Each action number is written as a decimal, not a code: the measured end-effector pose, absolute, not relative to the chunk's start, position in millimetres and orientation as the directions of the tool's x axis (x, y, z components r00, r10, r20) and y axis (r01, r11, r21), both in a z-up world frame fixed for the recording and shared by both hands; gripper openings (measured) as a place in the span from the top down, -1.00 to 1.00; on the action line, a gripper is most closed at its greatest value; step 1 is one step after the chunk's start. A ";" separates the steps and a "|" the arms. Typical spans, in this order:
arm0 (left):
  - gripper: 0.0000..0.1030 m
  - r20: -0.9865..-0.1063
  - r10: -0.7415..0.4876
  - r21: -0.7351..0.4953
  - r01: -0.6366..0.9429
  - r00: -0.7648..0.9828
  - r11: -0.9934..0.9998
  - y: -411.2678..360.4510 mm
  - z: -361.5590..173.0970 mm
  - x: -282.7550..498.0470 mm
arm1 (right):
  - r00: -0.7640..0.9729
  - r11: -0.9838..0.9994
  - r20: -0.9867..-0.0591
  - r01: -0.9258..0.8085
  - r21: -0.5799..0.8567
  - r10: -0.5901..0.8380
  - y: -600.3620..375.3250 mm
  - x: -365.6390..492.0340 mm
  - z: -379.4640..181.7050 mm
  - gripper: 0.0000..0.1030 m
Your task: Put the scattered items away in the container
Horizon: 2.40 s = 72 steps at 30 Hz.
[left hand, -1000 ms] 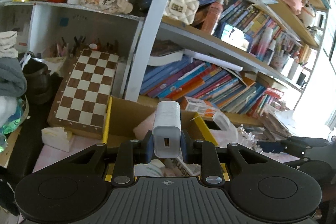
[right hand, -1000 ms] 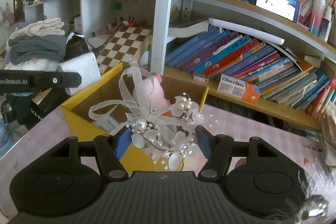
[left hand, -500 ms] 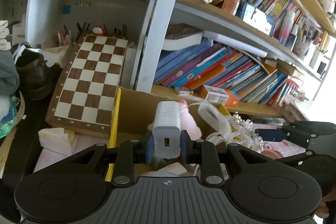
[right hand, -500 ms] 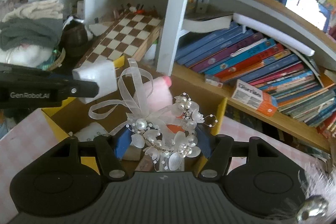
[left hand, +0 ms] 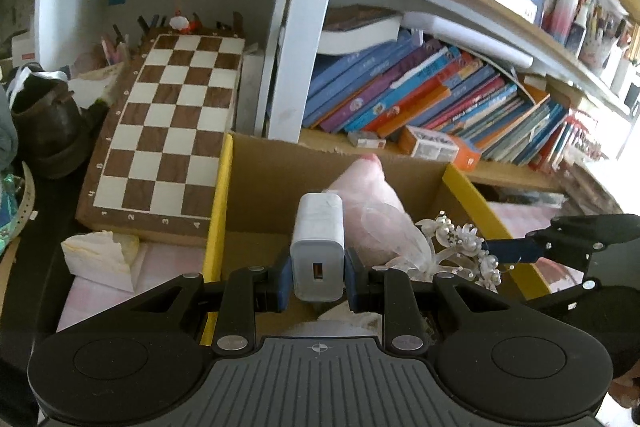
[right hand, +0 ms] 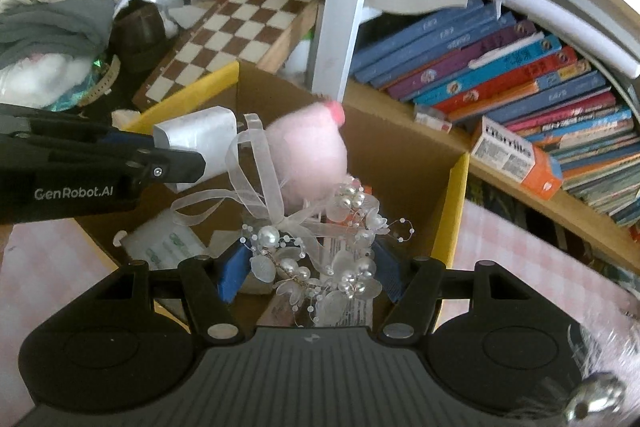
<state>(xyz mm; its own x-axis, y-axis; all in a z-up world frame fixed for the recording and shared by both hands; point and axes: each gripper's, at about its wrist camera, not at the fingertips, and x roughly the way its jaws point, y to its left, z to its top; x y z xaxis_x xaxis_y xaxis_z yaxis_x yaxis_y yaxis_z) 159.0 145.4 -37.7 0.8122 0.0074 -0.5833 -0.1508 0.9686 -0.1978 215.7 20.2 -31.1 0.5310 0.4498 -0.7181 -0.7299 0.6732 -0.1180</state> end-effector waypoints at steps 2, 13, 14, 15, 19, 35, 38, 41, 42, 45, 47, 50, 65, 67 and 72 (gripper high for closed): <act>0.52 -0.589 0.012 -0.184 -0.148 0.808 0.972 144.0 -40.5 161.0 | 0.521 0.677 -0.727 -0.728 -0.106 0.447 20.9 218.8 -34.3 -0.24; 0.52 -0.610 0.017 -0.133 -0.124 0.792 0.983 135.6 -47.9 174.8 | 0.513 0.687 -0.748 -0.719 -0.106 0.422 24.1 233.8 -47.4 -0.25; 0.52 -0.612 0.019 -0.127 -0.122 0.791 0.984 134.7 -48.9 176.1 | 0.514 0.686 -0.748 -0.719 -0.109 0.420 24.4 234.6 -48.4 -0.25; 0.52 -0.613 0.020 -0.123 -0.121 0.790 0.985 134.3 -49.6 177.3 | 0.516 0.683 -0.748 -0.721 -0.116 0.418 25.3 235.1 -49.1 -0.25; 0.52 -0.613 0.026 -0.116 -0.122 0.790 0.986 134.6 -50.8 182.0 | 0.526 0.674 -0.745 -0.725 -0.139 0.411 28.7 237.7 -51.6 -0.25; -0.30 -0.584 0.010 -0.113 -0.093 0.811 0.989 124.9 -37.8 172.6 | 0.539 0.672 -0.724 -0.727 -0.141 0.430 24.6 232.8 -43.3 -0.55; -0.34 -0.570 0.022 -0.105 -0.099 0.822 0.990 122.1 -30.6 165.3 | 0.546 0.677 -0.715 -0.723 -0.138 0.438 20.2 227.7 -37.5 -0.56; -0.42 -0.554 0.035 -0.106 -0.112 0.832 0.988 121.3 -22.6 154.7 | 0.555 0.684 -0.703 -0.717 -0.134 0.445 14.6 220.2 -30.9 -0.57; -0.45 -0.548 0.040 -0.105 -0.117 0.835 0.988 121.3 -19.8 150.4 | 0.559 0.686 -0.698 -0.715 -0.133 0.447 12.3 217.2 -28.4 -0.58; -0.48 -0.532 0.052 -0.109 -0.129 0.845 0.986 121.4 -12.0 137.8 | 0.573 0.699 -0.683 -0.704 -0.126 0.454 3.5 208.0 -20.8 -0.60; -0.49 -0.522 0.058 -0.114 -0.137 0.851 0.984 121.4 -6.8 128.3 | 0.582 0.708 -0.672 -0.695 -0.120 0.458 -2.7 201.8 -15.8 -0.61; -0.50 -0.512 0.064 -0.116 -0.143 0.857 0.983 119.6 -1.2 114.9 | 0.594 0.720 -0.659 -0.684 -0.113 0.461 -12.3 191.1 -9.8 -0.62; -0.53 -0.528 0.046 -0.125 -0.131 0.848 0.984 98.7 1.1 67.8 | 0.635 0.779 -0.635 -0.621 -0.083 0.439 -56.6 144.0 -2.6 -0.64; -0.53 -0.534 0.042 -0.126 -0.128 0.845 0.984 95.0 0.0 62.9 | 0.640 0.789 -0.637 -0.609 -0.079 0.430 -63.9 138.9 -3.5 -0.66; -0.59 -0.548 0.034 -0.119 -0.118 0.836 0.986 84.2 -2.6 52.3 | 0.654 0.810 -0.642 -0.580 -0.086 0.400 -81.1 125.4 -6.1 -0.72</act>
